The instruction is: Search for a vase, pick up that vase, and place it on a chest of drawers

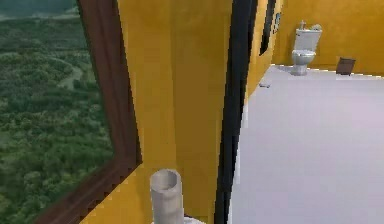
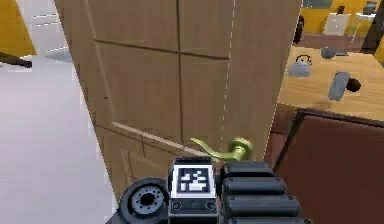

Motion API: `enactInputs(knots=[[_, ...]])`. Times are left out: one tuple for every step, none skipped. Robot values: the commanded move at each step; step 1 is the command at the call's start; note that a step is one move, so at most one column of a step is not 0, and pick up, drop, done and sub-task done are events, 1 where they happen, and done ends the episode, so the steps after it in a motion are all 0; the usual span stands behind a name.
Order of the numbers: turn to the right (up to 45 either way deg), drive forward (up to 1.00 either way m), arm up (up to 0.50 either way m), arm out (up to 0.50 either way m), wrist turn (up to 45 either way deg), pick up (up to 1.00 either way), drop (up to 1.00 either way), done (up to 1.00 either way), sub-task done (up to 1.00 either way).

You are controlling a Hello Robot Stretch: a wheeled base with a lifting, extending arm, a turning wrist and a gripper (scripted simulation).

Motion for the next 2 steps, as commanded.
enactInputs(knots=[[42.0,0.00,0.00,0.00,0.0,0.00,0.00,0.00,0.00],[0.0,1.00,0.00,0.00,0.0,0.00,0.00,0.00,0.00]])
